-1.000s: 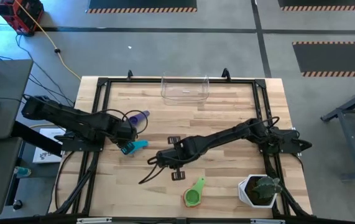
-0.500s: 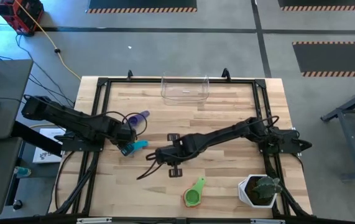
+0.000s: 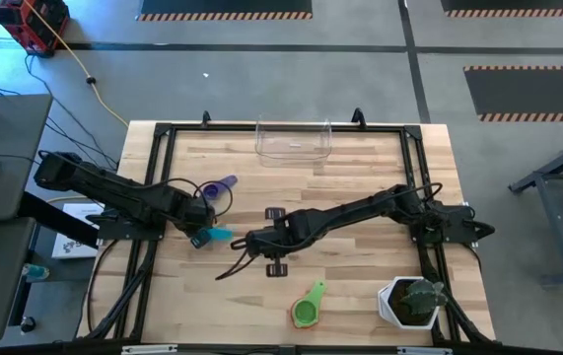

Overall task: Nest measuring cups in basket
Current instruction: Stack the light blue measuring cup on the green measuring cup

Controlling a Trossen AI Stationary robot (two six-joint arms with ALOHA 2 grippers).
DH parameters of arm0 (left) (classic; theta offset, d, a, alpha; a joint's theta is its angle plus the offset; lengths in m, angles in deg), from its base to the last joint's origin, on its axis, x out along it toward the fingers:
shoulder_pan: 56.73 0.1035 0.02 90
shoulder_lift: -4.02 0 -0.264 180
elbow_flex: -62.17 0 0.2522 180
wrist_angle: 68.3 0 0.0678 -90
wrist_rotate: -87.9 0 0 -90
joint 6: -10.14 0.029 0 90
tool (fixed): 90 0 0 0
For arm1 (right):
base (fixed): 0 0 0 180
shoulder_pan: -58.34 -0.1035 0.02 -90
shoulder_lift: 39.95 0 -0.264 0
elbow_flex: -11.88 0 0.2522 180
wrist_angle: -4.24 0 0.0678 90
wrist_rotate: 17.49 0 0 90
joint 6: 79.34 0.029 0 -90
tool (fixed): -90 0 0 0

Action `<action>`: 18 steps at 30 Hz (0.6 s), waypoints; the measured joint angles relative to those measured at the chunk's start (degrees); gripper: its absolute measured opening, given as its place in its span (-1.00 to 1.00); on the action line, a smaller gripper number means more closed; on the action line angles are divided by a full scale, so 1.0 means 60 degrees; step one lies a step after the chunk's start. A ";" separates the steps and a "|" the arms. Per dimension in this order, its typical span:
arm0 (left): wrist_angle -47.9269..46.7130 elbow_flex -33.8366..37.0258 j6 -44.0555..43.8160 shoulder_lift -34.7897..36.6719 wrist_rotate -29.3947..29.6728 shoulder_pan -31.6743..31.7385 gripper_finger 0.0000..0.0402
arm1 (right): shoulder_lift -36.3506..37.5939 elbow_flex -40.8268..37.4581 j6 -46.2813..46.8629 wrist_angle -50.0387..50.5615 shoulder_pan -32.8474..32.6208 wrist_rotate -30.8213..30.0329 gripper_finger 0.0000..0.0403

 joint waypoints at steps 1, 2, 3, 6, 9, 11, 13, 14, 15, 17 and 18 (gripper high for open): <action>0.0168 0.0000 0.0028 0.0000 0.0001 0.0000 -0.96 | 0.0000 0.0000 0.0029 0.0000 0.0000 -0.0094 -0.69; 0.0351 0.0000 0.0029 0.0000 0.0003 0.0000 -0.96 | 0.0000 0.0000 0.0152 0.0003 0.0003 -0.0208 -0.69; 0.0568 0.0000 0.0029 0.0000 -0.0001 0.0000 -0.95 | 0.0000 0.0000 0.0334 0.0006 0.0012 -0.0410 -0.69; 0.1459 0.0000 0.0029 0.0000 -0.0077 0.0000 -0.97 | 0.0018 0.0091 0.1194 0.0403 0.0114 -0.0902 -0.69; 0.2549 0.0000 0.0037 0.0000 -0.0166 0.0000 -0.97 | 0.0133 0.0341 0.2074 0.1102 0.0323 -0.1682 -0.69; 0.3263 0.0000 0.0038 0.0002 -0.0150 0.0000 -0.97 | 0.0285 0.0581 0.2484 0.1581 0.0463 -0.2271 -0.69; 0.3947 0.0000 0.0045 0.0001 0.0052 0.0000 -0.97 | 0.0422 0.0923 0.2774 0.2075 0.0568 -0.2700 -0.69; 0.4235 0.0000 0.0048 0.0004 0.0194 0.0000 -0.97 | 0.0473 0.1124 0.2869 0.2364 0.0626 -0.2850 -0.69; 0.4500 -0.0004 0.0055 0.0004 0.0309 0.0004 -0.97 | 0.0490 0.1367 0.2950 0.2673 0.0691 -0.3009 -0.69; 0.4832 -0.0004 0.0079 0.0004 0.0474 0.0034 -0.97 | 0.0502 0.1859 0.3012 0.3126 0.0802 -0.3291 -0.69; 0.4972 -0.0004 0.0130 -0.0033 0.0499 0.0072 -0.97 | 0.0499 0.2155 0.3058 0.3466 0.0874 -0.3456 -0.69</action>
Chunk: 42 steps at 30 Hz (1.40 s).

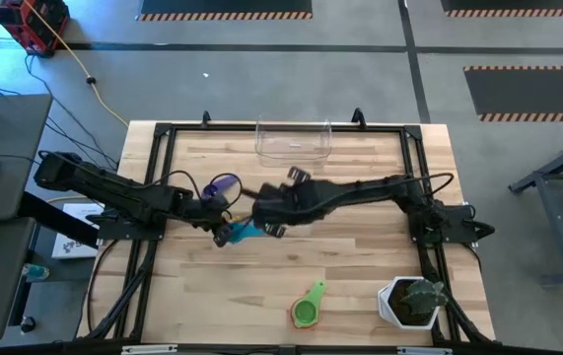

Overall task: Nest measuring cups in basket
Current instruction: Stack the light blue measuring cup on the green measuring cup

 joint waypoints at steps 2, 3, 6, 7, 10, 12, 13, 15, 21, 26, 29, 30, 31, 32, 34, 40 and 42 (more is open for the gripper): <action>0.0179 0.0000 0.0066 -0.0130 0.0005 0.0100 -0.97 | 0.0021 0.0493 0.0144 0.0317 0.0142 -0.0276 -0.69; 0.0227 0.0000 0.0066 -0.0223 0.0003 0.0162 -0.97 | 0.0096 0.0533 0.0182 0.0325 0.0220 -0.0397 -0.69; 0.0235 -0.0197 0.0163 -0.0661 -0.0154 0.0438 -0.97 | 0.0538 0.0180 0.0193 0.0065 0.0468 -0.0530 -0.69; 0.0255 -0.0377 0.0245 -0.0853 -0.0299 0.0553 -0.97 | 0.0635 0.0181 0.0193 0.0029 0.0558 -0.0543 -0.69; 0.0325 -0.1013 0.0689 -0.1460 -0.0525 0.0841 -0.97 | 0.0715 0.0418 0.0179 0.0117 0.0838 -0.0548 -0.69; 0.0258 -0.1435 0.0980 -0.1892 -0.0534 0.1013 -0.97 | 0.0711 0.0491 0.0113 0.0068 0.1010 -0.0521 -0.69; 0.0297 -0.1641 0.1120 -0.2124 -0.0539 0.1097 -0.97 | 0.0740 0.0460 0.0051 -0.0054 0.1097 -0.0446 -0.69; 0.0052 -0.2037 0.1374 -0.2539 -0.0562 0.1250 -0.97 | 0.0755 0.0439 -0.0087 -0.0003 0.1247 -0.0255 -0.69; -0.0335 -0.2888 0.2056 -0.3744 -0.0791 0.1543 -0.97 | 0.0787 0.0435 -0.0319 -0.0009 0.1511 -0.0090 -0.69; -0.0411 -0.3111 0.2168 -0.4323 -0.1098 0.1691 -0.97 | 0.0787 0.0435 -0.0508 -0.0020 0.1567 -0.0036 -0.69; -0.0368 -0.3169 0.2172 -0.4468 -0.1101 0.1688 -0.96 | 0.0787 0.0435 -0.0541 -0.0020 0.1567 -0.0027 -0.69; -0.0394 -0.3169 0.2172 -0.4491 -0.1101 0.1688 -0.95 | 0.0787 0.0435 -0.0617 -0.0020 0.1567 -0.0021 -0.69; -0.0358 -0.3169 0.2172 -0.4545 -0.1101 0.1688 -0.94 | 0.0787 0.0435 -0.0668 -0.0020 0.1567 -0.0016 -0.69; -0.0385 -0.3169 0.2172 -0.4569 -0.1103 0.1688 -0.93 | 0.0787 0.0435 -0.0675 -0.0021 0.1567 -0.0016 -0.69; -0.0433 -0.3169 0.2172 -0.4561 -0.1107 0.1688 -0.90 | 0.0787 0.0435 -0.0674 -0.0020 0.1567 0.0000 -0.69; -0.0364 -0.3169 0.2168 -0.4561 -0.1083 0.1684 -0.85 | 0.0787 0.0435 -0.0674 -0.0020 0.1563 0.0053 -0.69; -0.0377 -0.3169 0.2168 -0.4561 -0.1083 0.1684 -0.83 | 0.0787 0.0435 -0.0670 -0.0020 0.1563 0.0139 -0.69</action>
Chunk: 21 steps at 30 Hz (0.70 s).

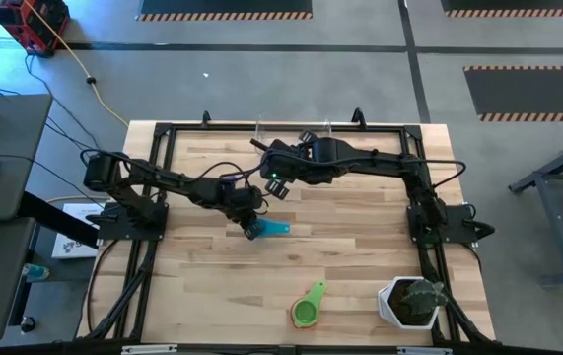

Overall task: Nest measuring cups in basket
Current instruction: Stack the light blue measuring cup on the green measuring cup

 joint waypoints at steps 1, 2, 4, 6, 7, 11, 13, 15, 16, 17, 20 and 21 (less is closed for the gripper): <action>0.0018 0.0000 0.0000 0.0000 -0.0005 0.0000 -0.81 | 0.0000 0.0000 -0.0004 0.0000 0.0000 0.0008 -0.69; 0.0022 0.0000 0.0000 0.0000 -0.0034 0.0000 -0.80 | 0.0000 0.0000 -0.0001 0.0000 0.0000 0.0013 -0.69; 0.0027 0.0000 0.0000 0.0000 -0.0227 0.0025 -0.76 | 0.0000 0.0000 0.0000 0.0000 0.0000 0.0013 -0.69; 0.0034 0.0000 -0.0004 0.0000 -0.0494 0.0074 -0.71 | 0.0000 0.0000 0.0000 0.0000 0.0000 0.0013 -0.69; 0.0034 0.0000 -0.0004 0.0000 -0.0559 0.0101 -0.69 | 0.0000 0.0000 0.0023 0.0000 0.0000 0.0013 -0.69; 0.0034 0.0000 -0.0067 0.0004 -0.0670 0.0203 -0.60 | 0.0000 0.0000 0.0087 0.0000 0.0000 0.0013 -0.69; 0.0022 0.0004 -0.0182 0.0034 -0.0954 0.0293 -0.56 | 0.0000 0.0000 0.0104 0.0000 0.0000 0.0013 -0.69; 0.0042 0.0004 -0.0182 0.0058 -0.1254 0.0392 -0.53 | 0.0000 0.0000 0.0106 0.0000 -0.0005 0.0013 -0.69; 0.0028 0.0004 -0.0182 0.0058 -0.1334 0.0440 -0.52 | 0.0000 0.0000 0.0112 0.0000 -0.0016 0.0013 -0.69; -0.0038 0.0009 -0.0182 0.0101 -0.1439 0.0487 -0.51 | 0.0000 0.0000 0.0175 0.0000 -0.0025 0.0013 -0.69; -0.0005 0.0011 -0.0182 0.0319 -0.1693 0.0628 -0.49 | 0.0000 -0.0004 0.0320 0.0000 -0.0026 0.0013 -0.69; -0.0068 0.0011 -0.0172 0.0397 -0.1694 0.0660 -0.48 | 0.0000 -0.0004 0.0346 0.0000 -0.0026 0.0014 -0.69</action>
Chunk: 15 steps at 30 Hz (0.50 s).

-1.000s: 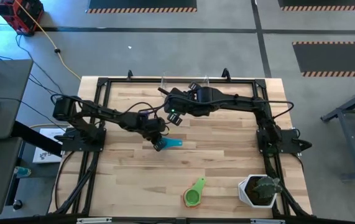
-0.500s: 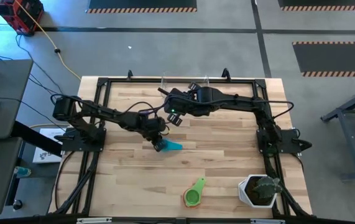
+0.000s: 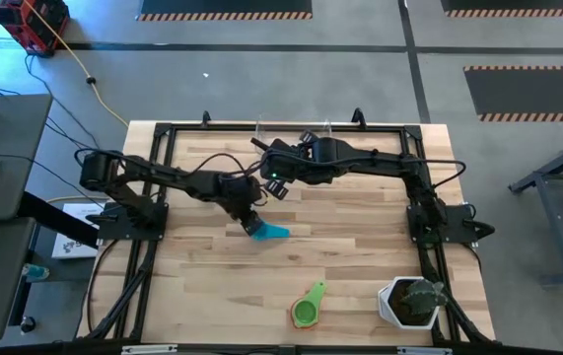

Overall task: Nest measuring cups in basket
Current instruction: Stack the light blue measuring cup on the green measuring cup

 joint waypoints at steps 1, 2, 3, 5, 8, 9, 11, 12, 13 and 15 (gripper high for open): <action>-0.0073 0.0004 0.0068 0.0105 -0.0007 0.0047 -0.48 | 0.0000 0.0000 0.0016 0.0000 0.0000 0.0004 -0.69; -0.0058 0.0004 0.0159 0.0219 -0.0010 0.0089 -0.48 | 0.0000 0.0000 0.0047 0.0000 0.0000 0.0017 -0.69; -0.0058 0.0000 0.0253 0.0328 -0.0014 0.0118 -0.48 | 0.0000 0.0000 0.0100 0.0000 0.0000 0.0032 -0.69; -0.0337 0.0000 0.0481 0.0576 -0.0023 0.0243 -0.48 | 0.0000 0.0000 0.0271 0.0000 0.0000 0.0053 -0.69; -0.0887 0.0000 0.0711 0.0967 -0.0021 0.0468 -0.48 | 0.0000 -0.0002 0.0512 0.0000 0.0000 0.0371 -0.69; -0.1239 0.0000 0.0759 0.1155 -0.0018 0.0548 -0.48 | 0.0000 -0.0004 0.0578 0.0000 0.0000 0.0515 -0.69; -0.1710 0.0000 0.0907 0.1513 0.0014 0.0724 -0.48 | 0.0000 -0.0004 0.0771 -0.0004 -0.0004 0.0814 -0.69; -0.2050 0.0000 0.0973 0.1709 0.0050 0.0810 -0.48 | 0.0000 -0.0004 0.0891 -0.0007 -0.0004 0.0978 -0.69; -0.2366 0.0000 0.1009 0.1918 0.0079 0.0895 -0.48 | 0.0000 -0.0004 0.0968 -0.0011 -0.0004 0.1134 -0.69; -0.2762 0.0000 0.1080 0.2361 0.0231 0.1018 -0.48 | 0.0000 -0.0004 0.1150 -0.0019 -0.0006 0.1413 -0.69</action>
